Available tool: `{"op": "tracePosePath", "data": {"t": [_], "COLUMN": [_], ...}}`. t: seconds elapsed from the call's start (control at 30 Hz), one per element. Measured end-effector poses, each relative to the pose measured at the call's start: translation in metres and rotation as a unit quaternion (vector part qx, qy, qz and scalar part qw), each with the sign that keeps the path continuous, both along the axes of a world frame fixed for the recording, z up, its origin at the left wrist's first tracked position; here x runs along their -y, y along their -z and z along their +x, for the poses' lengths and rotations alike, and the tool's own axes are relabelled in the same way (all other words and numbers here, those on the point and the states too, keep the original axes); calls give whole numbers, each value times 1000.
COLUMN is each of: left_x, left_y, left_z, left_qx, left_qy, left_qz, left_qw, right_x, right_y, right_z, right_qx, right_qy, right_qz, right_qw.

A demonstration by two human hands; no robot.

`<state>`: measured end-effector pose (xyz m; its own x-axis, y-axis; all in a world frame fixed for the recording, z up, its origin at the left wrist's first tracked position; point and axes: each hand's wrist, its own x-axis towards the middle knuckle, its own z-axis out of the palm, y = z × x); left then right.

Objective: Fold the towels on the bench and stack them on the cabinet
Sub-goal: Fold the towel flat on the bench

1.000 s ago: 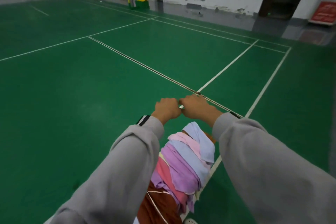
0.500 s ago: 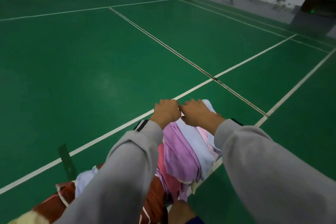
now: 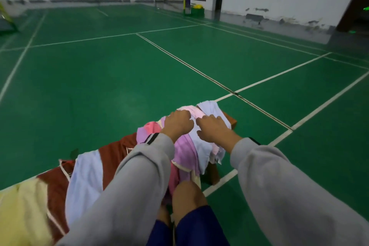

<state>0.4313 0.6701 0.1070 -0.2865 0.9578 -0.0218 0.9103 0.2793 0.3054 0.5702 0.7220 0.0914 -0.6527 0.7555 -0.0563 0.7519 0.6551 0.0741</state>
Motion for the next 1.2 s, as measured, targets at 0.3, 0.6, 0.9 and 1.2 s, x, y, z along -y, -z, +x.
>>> {"op": "tracePosePath", "data": {"t": [0.3,0.6,0.9,1.2], "left_x": [-40,-123,-150,-144], "left_y": [27,74,109,74], "left_z": [53,58,33,22], "left_qx": [11,7,58,65], "left_qy": [42,68,56,56], "left_qz": [-35,-84,-139,-115], "left_qw": [998,994,987,990], "right_x": [-39,-115,-137,-153], "right_y": [43,106,150,105], "right_z": [34,34,10,3], "right_qx": [-1,-77,-128,-160], "right_qy": [70,216,231,246], "right_qz": [-54,-155,-183,-183], "right_qw": [996,961,947,938]}}
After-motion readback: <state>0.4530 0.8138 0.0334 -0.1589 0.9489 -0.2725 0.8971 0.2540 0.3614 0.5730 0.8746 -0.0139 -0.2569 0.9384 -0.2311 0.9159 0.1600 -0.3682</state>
